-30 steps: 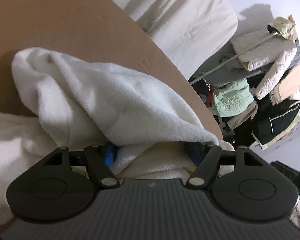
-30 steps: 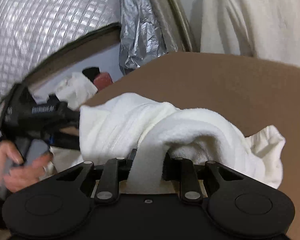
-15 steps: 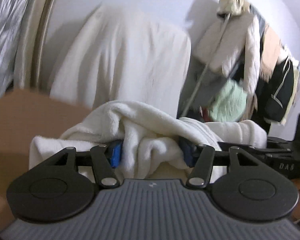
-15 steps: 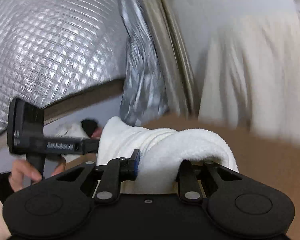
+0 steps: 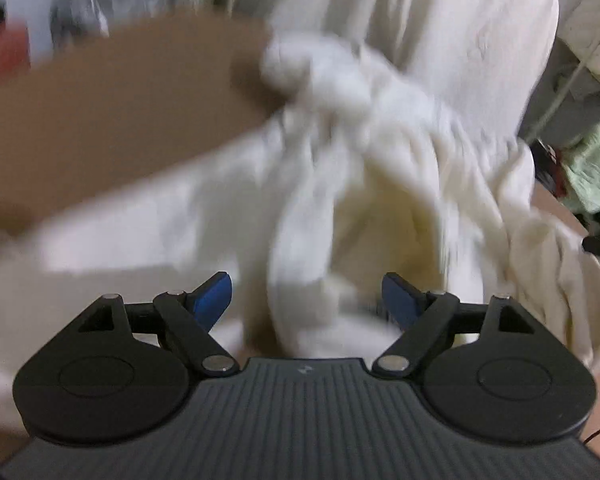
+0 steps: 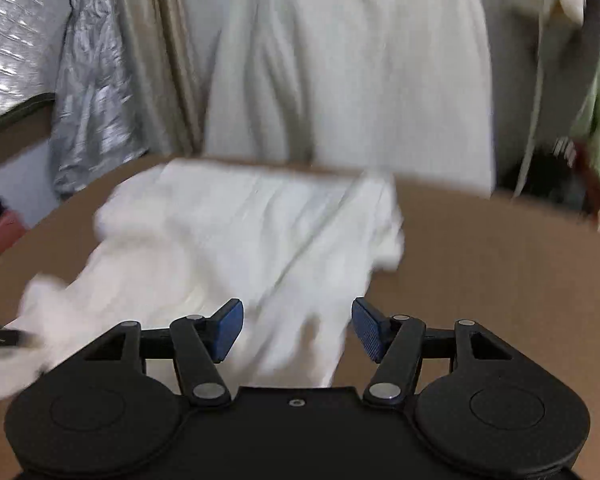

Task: Fold clothes

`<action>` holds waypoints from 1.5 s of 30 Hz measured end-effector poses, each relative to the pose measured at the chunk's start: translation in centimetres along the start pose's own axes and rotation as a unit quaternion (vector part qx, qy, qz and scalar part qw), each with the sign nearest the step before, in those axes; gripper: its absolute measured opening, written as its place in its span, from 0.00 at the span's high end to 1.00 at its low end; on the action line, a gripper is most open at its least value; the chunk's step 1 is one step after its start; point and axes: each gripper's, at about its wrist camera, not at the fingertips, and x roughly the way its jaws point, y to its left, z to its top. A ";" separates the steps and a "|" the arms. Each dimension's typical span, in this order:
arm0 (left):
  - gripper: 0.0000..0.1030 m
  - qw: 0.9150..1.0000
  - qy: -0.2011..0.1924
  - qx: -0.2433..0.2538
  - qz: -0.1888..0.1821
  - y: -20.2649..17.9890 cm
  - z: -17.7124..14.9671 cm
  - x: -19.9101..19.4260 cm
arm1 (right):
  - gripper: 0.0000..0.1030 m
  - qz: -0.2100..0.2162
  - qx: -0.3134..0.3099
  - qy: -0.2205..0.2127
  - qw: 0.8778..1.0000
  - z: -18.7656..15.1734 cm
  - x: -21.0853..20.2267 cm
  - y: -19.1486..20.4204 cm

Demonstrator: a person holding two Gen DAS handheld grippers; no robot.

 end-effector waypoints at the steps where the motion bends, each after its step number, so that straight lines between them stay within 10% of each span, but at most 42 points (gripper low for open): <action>1: 0.20 1.000 0.006 0.004 0.004 -0.3 0.0 0.1 | 0.36 0.017 0.011 0.010 1.000 -1.1 -0.4 0.0; 9: 0.23 0.983 -0.100 0.153 0.032 -5.2 -1.8 -3.0 | 0.34 0.081 0.034 0.069 0.994 -7.6 -3.3 2.1; 17: 0.21 0.984 -0.053 0.162 -0.047 -6.2 -3.2 -3.0 | 0.34 0.060 0.071 0.097 0.991 -11.6 -1.4 1.5; 20: 0.21 0.966 -0.047 0.206 -0.147 -7.8 -4.3 -2.7 | 0.66 0.066 0.053 0.066 0.994 -12.3 -0.6 1.9; 24: 0.20 0.963 -0.017 0.230 -0.142 -10.3 -6.1 0.9 | 0.75 0.043 0.024 0.046 0.998 -12.2 -0.2 3.0; 26: 0.34 0.961 -0.007 0.261 -0.093 -11.2 -7.4 3.5 | 0.76 0.040 0.016 0.036 0.998 -11.7 -0.2 3.4; 27: 0.58 0.957 -0.004 0.282 -0.061 -11.6 -8.1 4.8 | 0.77 0.039 0.008 0.032 0.999 -11.4 -0.2 3.5; 30: 0.92 0.957 -0.020 0.289 -0.028 -12.2 -7.7 5.0 | 0.81 0.009 -0.018 0.006 1.000 -10.2 -2.0 3.2; 39: 0.95 0.965 -0.197 0.160 -0.067 -10.0 -2.9 -10.4 | 0.83 -0.172 -0.086 -0.103 0.976 -3.2 -9.7 -2.0; 45: 0.94 0.986 -0.024 0.106 -0.125 -11.0 -6.2 -6.6 | 0.66 -0.332 -0.174 -0.091 0.923 0.8 -7.7 -6.0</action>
